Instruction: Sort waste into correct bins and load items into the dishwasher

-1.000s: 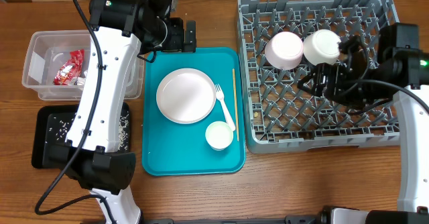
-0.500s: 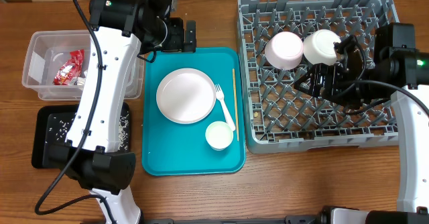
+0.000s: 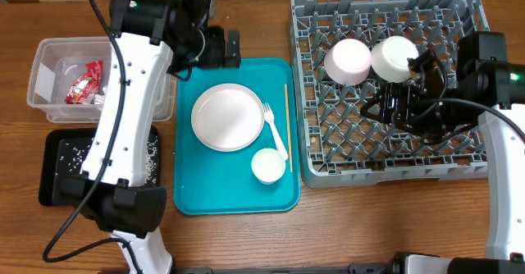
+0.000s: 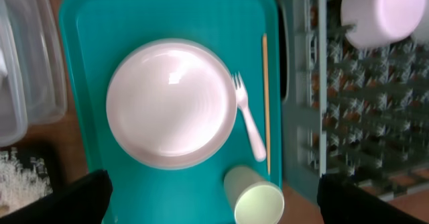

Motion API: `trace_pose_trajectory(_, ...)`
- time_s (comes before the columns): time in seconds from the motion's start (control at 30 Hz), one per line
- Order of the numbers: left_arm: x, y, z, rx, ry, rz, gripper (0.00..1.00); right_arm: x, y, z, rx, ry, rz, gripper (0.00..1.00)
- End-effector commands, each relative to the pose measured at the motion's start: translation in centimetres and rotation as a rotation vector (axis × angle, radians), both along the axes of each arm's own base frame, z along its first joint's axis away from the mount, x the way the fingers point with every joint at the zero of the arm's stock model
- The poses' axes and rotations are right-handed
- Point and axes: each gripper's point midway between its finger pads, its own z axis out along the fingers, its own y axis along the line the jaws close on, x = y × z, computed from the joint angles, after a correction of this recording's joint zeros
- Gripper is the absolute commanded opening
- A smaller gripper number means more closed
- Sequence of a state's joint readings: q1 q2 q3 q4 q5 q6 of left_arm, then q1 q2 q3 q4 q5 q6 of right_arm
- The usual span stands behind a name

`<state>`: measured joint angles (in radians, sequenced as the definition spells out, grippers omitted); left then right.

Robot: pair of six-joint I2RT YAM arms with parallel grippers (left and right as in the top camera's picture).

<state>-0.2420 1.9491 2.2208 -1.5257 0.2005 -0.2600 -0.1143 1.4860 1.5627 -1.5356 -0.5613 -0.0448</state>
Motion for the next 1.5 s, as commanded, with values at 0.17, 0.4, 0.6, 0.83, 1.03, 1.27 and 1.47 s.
trace_pose_trajectory(0.17, -3.8, -3.3, -2.0, 0.010, 0.142, -0.088, 1.00, 0.0, -0.3, -0.3, -0.025, -0.001, 0.000, 1.00)
trace_pose_trajectory(0.4, -4.5, -5.9, -1.5, -0.068, 0.144, -0.142, 0.88, -1.0, -0.2, -0.4, -0.020, 0.044, 0.001, 1.00)
trace_pose_trajectory(0.6, -7.9, -7.5, -2.7, -0.005, 0.235, -0.218, 0.60, -1.1, -0.2, -0.4, -0.022, 0.050, 0.001, 1.00)
trace_pose_trajectory(0.83, -11.5, -7.2, -7.3, 0.264, 0.324, -0.238, 0.49, -1.3, -0.6, -0.7, -0.051, 0.059, -0.002, 1.00)
trace_pose_trajectory(1.03, -13.0, -5.6, -11.5, 0.420, 0.382, -0.192, 0.42, -1.3, -0.6, -0.7, -0.050, 0.060, 0.000, 1.00)
trace_pose_trajectory(1.27, -13.1, -5.3, -15.2, 0.399, 0.410, -0.153, 0.49, -1.2, -0.6, -0.7, -0.051, 0.055, 0.000, 1.00)
trace_pose_trajectory(1.47, -13.6, -5.6, -18.1, 0.369, 0.423, -0.156, 0.44, -1.1, -0.6, -0.7, -0.051, 0.049, -0.001, 1.00)
